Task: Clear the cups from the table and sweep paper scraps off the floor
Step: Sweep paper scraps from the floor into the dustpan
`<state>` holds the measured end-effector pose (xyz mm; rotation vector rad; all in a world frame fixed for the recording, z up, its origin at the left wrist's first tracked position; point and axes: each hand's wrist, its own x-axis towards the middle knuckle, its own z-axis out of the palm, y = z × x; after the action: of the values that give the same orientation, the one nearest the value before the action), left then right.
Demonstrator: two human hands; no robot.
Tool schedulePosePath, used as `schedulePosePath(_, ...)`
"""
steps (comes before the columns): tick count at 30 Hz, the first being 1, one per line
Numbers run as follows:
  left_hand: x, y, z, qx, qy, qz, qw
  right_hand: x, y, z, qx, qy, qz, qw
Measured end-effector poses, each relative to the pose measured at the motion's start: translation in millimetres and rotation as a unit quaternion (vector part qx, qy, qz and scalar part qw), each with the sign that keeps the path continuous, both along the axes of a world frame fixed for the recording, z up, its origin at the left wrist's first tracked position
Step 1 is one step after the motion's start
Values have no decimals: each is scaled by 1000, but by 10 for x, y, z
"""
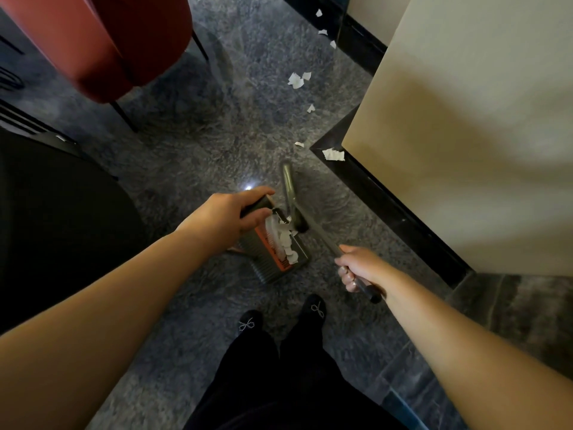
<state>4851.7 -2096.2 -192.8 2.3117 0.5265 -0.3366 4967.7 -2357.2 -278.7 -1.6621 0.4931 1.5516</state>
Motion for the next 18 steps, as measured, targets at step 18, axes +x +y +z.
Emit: schedulePosePath(18,22,35,18,9,6,2,1000,-399,-117,338,47,-7,-79,996)
